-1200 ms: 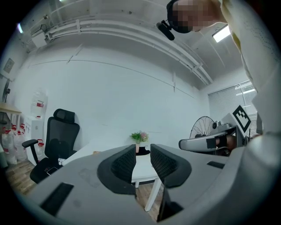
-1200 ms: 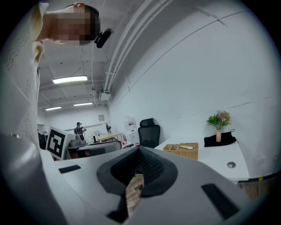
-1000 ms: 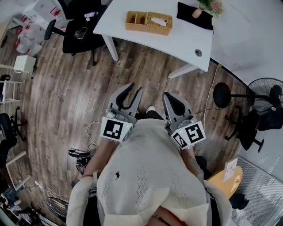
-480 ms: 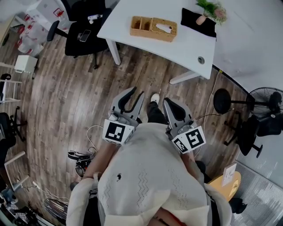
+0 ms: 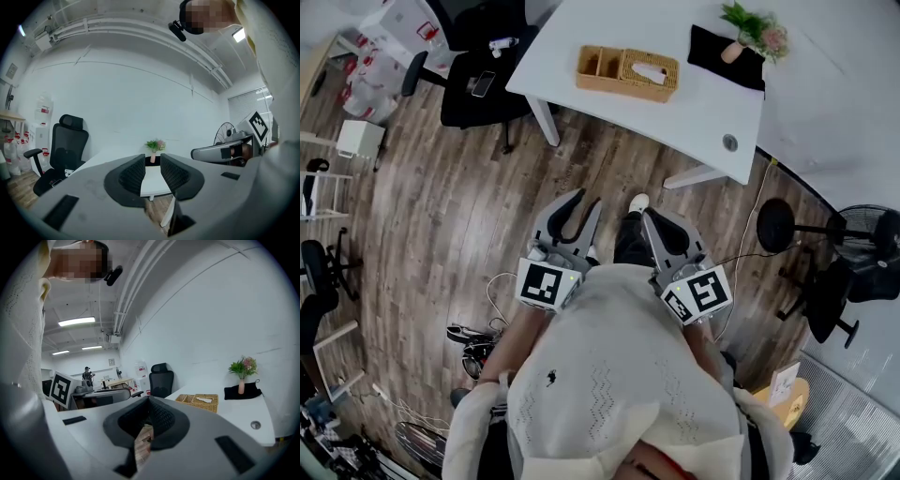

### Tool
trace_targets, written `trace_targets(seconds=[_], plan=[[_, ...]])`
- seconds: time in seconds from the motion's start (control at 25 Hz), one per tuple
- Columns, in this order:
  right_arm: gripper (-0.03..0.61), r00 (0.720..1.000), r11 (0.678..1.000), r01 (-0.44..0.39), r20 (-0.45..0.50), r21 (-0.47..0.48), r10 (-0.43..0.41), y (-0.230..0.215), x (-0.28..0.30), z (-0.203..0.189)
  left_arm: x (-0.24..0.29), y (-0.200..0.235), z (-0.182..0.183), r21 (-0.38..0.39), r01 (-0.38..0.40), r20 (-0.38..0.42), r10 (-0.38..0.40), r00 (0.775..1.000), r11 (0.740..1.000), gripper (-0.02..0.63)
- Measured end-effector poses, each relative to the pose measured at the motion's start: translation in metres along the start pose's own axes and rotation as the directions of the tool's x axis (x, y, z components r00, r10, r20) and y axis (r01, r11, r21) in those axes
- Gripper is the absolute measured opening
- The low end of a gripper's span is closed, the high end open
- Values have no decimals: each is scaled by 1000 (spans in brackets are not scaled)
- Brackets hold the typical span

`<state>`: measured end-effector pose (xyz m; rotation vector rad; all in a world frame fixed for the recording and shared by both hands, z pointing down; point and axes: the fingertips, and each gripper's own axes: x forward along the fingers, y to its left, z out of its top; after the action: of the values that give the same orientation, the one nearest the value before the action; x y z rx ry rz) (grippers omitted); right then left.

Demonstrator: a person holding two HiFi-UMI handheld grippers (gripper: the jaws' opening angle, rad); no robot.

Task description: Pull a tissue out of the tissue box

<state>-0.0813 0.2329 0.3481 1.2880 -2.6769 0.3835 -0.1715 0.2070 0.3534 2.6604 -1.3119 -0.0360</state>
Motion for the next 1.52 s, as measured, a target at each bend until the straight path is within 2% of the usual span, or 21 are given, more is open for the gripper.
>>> trace_targets(seconds=[0.36, 0.52, 0.72, 0.84, 1.2, 1.52], plan=[[0, 999, 999, -52, 3, 15, 52, -63, 27, 17, 59, 11, 1, 35, -24, -16, 25, 1000, 999, 103], [1, 998, 998, -57, 11, 16, 56, -94, 41, 27, 91, 15, 10, 6, -49, -22, 49, 999, 999, 103], [2, 998, 997, -63, 6, 34, 63, -130, 53, 34, 123, 18, 16, 7, -75, -20, 76, 997, 997, 103], [2, 998, 997, -69, -1, 37, 69, -153, 57, 39, 143, 18, 17, 35, -83, -18, 84, 996, 996, 103], [2, 992, 993, -121, -21, 15, 121, -224, 71, 52, 209, 16, 19, 64, -135, -13, 136, 991, 989, 103], [2, 988, 989, -149, -40, -8, 149, -271, 79, 57, 250, 15, 17, 59, -172, -15, 173, 985, 983, 103]])
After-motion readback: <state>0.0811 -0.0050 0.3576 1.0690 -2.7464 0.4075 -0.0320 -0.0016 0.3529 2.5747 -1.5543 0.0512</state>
